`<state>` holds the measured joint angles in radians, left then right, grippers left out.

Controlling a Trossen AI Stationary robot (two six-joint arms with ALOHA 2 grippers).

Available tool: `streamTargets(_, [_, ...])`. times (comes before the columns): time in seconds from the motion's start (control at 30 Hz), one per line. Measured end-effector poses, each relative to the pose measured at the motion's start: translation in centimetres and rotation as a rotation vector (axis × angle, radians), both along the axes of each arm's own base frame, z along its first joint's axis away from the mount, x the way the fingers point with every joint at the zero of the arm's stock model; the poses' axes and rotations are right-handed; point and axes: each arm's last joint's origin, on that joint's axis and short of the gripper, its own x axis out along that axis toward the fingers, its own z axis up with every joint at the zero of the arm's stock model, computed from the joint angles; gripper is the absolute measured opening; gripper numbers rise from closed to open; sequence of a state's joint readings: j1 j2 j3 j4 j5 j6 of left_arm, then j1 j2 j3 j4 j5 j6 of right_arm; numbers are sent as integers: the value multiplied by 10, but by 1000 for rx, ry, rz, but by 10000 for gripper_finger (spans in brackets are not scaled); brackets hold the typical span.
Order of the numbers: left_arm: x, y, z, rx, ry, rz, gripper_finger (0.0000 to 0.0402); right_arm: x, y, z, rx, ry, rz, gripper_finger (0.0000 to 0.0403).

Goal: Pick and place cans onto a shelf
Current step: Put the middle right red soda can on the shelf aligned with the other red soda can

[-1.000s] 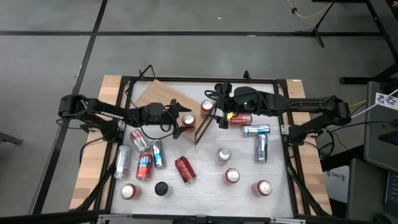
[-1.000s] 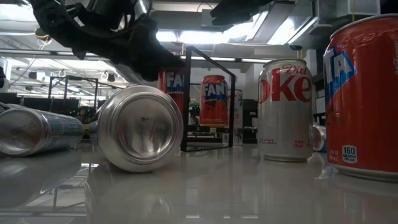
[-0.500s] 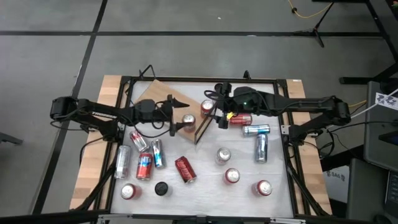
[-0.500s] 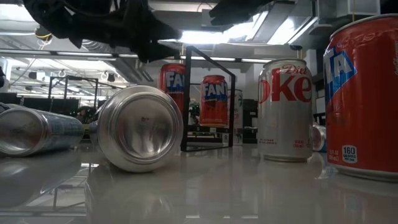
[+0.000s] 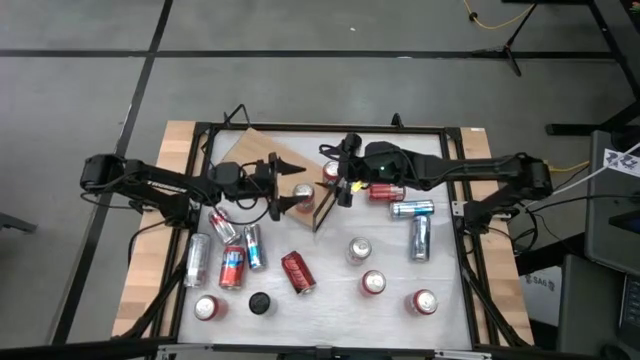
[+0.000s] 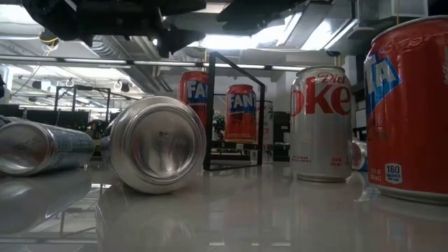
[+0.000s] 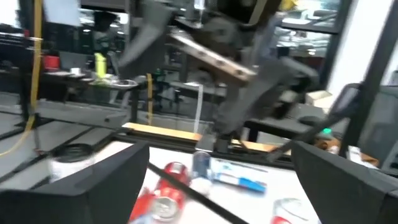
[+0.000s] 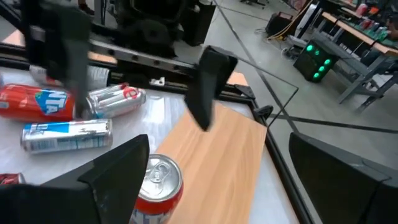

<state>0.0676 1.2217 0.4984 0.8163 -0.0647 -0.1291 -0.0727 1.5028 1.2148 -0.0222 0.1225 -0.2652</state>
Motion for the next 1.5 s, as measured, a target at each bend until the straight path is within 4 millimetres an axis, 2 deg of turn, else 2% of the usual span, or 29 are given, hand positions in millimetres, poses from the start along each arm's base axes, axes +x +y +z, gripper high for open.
streamTargets(0.13, [1,-11,-2,-4,24,-11,341,7,-1,-7,-1,0,0,374])
streamTargets(0.3, [-3,-21,-6,-28,98,-11,268,13,-5,-18,2,37,-10,374])
streamTargets(0.5, [-12,-31,-7,-124,184,-48,173,18,-22,-31,8,79,-54,374])
streamTargets(0.63, [-17,-34,-17,-199,296,-50,120,18,-28,-34,18,88,-65,374])
streamTargets(0.8, [-20,-35,-32,-264,432,-26,70,19,-28,-33,25,82,-48,374])
streamTargets(1.07, [-16,-35,-44,-258,506,5,27,25,-28,-43,26,94,-49,374])
streamTargets(1.23, [-12,-35,-52,-255,535,20,15,32,-29,-56,29,126,-51,374])
streamTargets(1.5, [-10,-31,-55,-239,523,108,5,36,-30,-62,27,132,-57,374])
